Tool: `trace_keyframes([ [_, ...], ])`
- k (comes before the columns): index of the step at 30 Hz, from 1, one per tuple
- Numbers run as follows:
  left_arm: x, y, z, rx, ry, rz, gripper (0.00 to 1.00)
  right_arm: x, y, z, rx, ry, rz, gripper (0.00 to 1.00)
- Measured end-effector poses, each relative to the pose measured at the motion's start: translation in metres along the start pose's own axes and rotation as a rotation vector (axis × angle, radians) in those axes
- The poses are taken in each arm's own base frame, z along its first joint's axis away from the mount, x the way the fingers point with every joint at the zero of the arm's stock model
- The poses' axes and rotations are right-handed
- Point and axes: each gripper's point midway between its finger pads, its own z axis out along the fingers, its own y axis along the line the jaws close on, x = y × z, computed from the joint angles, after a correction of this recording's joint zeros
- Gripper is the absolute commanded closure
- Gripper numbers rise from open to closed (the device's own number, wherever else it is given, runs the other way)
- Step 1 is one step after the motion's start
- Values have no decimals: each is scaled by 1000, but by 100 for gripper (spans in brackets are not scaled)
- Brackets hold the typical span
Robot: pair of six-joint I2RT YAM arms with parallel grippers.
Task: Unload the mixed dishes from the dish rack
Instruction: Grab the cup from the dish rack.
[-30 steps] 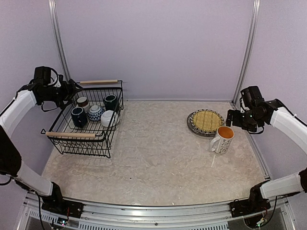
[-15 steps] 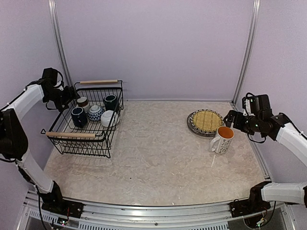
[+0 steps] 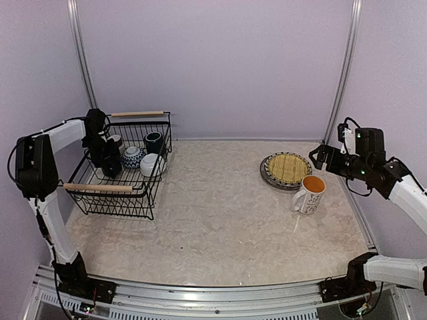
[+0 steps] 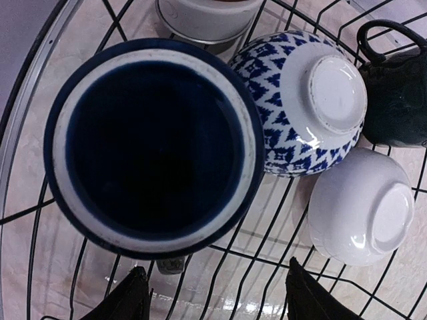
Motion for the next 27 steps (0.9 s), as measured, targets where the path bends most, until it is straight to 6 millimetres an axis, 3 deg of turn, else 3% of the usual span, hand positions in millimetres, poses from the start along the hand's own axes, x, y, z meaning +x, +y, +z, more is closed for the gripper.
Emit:
trace_keyframes([
  [5,-4,-3,20,-26,24,11,45,1,3,0,-21,-2,-6,0],
  [10,-10,7,38,-106,19,16,47,2,6,-11,-52,-33,-5,0],
  [16,-9,15,41,-148,18,18,49,-3,9,-20,-67,-62,-7,0],
  [27,-15,16,58,-161,19,38,64,-1,13,-18,-88,-49,-6,0],
])
